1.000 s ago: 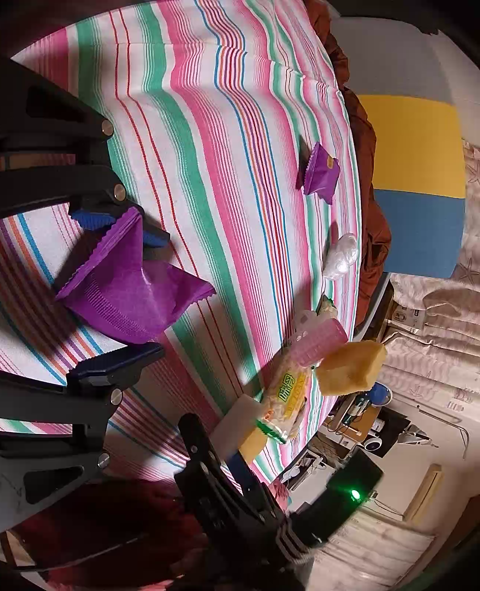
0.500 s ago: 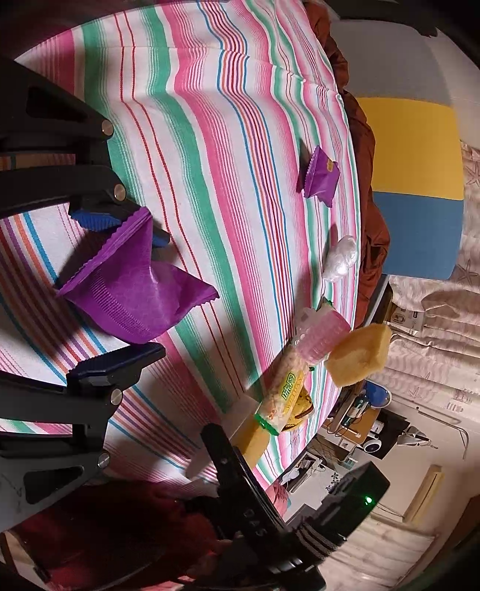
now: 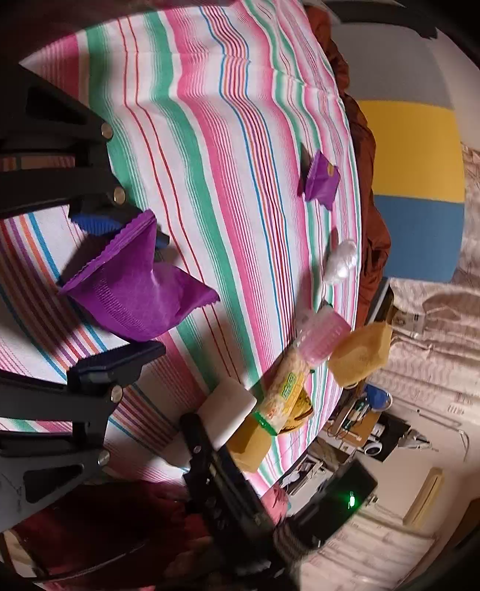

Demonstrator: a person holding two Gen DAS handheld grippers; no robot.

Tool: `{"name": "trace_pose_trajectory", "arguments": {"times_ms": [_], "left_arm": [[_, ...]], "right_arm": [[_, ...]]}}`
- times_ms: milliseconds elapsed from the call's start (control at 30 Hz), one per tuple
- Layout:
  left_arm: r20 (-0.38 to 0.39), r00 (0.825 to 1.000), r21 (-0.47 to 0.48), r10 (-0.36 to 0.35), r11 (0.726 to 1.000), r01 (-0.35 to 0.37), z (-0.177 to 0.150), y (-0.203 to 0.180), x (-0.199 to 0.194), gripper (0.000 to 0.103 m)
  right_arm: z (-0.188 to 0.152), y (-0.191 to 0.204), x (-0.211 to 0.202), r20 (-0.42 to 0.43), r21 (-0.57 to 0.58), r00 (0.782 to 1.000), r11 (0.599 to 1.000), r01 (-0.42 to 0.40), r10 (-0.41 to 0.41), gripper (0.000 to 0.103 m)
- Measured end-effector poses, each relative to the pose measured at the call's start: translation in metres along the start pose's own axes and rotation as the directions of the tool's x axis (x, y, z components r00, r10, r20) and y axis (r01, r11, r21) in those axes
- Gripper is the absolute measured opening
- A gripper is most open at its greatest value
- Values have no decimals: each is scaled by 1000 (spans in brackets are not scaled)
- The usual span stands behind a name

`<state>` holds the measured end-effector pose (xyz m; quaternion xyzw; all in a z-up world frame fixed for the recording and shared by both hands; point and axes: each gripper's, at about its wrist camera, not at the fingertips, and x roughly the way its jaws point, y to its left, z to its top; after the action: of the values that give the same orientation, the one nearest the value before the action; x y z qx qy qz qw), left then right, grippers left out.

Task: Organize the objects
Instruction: 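Carry the packet and foam block over the gold tray and open both tools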

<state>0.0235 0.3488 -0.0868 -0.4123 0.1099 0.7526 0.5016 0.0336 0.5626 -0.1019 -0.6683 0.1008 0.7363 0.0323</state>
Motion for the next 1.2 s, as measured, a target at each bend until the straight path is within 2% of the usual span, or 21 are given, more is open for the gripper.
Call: {"name": "trace_pose_trajectory", "arguments": {"times_ms": [267, 300, 367, 400, 433, 467, 500, 633, 767, 900, 1000, 1033, 1067, 1133, 1200], "left_arm": [[-6, 1000, -42, 12, 999, -12, -6, 9, -22, 46], [4, 1000, -43, 24, 999, -24, -6, 9, -29, 46], [49, 998, -45, 26, 999, -24, -3, 10, -48, 46], [70, 997, -50, 29, 998, -25, -2, 12, -58, 46], [85, 996, -56, 32, 998, -27, -2, 14, -65, 46], [107, 993, -68, 42, 997, -35, 0, 17, -75, 46], [132, 990, -83, 55, 996, -45, 0, 21, -88, 47], [201, 971, -172, 125, 981, -91, -2, 48, -133, 47], [261, 935, -282, 239, 945, -163, -15, 86, -180, 47], [260, 890, -390, 374, 884, -258, -41, 127, -218, 47], [236, 851, -459, 470, 825, -328, -67, 154, -246, 47], [226, 843, -470, 488, 813, -344, -73, 158, -250, 47], [204, 830, -492, 519, 787, -371, -84, 168, -255, 47], [169, 820, -522, 546, 756, -396, -97, 180, -259, 48], [131, 802, -557, 583, 713, -427, -112, 191, -263, 48]], "right_arm": [[-4, 21, -16, 104, 6, 990, 995, -100, 99, 57], [-10, 37, -18, 118, 6, 987, 994, -107, 106, 57], [-6, 42, -25, 148, -5, 979, 991, -137, 136, 57], [7, 49, -31, 162, -11, 976, 989, -149, 149, 57], [-7, 48, -31, 176, -15, 972, 988, -156, 156, 57], [-7, 50, -35, 192, -21, 967, 986, -168, 169, 57], [-14, 55, -43, 209, -29, 960, 982, -186, 188, 57], [0, 95, -61, 247, -98, 933, 964, -245, 262, 57], [15, 161, -64, 262, -211, 908, 937, -277, 328, 57], [20, 217, -71, 263, -313, 877, 896, -317, 402, 57], [19, 255, -73, 244, -374, 863, 864, -337, 442, 57], [19, 266, -72, 237, -394, 860, 854, -340, 451, 57], [18, 279, -70, 227, -413, 859, 844, -342, 458, 57], [14, 299, -66, 205, -438, 858, 828, -349, 470, 57], [12, 319, -58, 190, -460, 859, 816, -350, 476, 57]]}}
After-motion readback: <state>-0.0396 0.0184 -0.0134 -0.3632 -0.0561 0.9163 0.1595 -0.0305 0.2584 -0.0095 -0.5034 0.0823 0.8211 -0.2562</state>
